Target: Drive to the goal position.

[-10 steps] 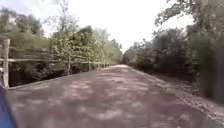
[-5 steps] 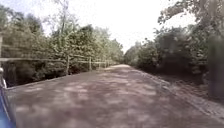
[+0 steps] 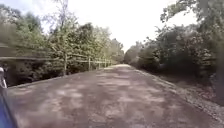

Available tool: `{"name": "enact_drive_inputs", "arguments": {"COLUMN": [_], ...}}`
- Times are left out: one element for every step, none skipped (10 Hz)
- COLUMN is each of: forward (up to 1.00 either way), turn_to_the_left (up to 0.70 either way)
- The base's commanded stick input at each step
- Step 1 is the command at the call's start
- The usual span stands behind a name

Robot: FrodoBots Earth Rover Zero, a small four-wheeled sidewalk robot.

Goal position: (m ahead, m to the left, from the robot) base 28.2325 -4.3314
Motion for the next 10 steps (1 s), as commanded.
{"name": "enact_drive_inputs", "arguments": {"forward": [0.7,0.7,0.7,0.7,0.7,0.7,0.7,0.7,0.7,0.7], "turn_to_the_left": [0.0,0.0,0.0,0.0,0.0,0.0,0.0,-0.01,-0.13,-0.21]}}
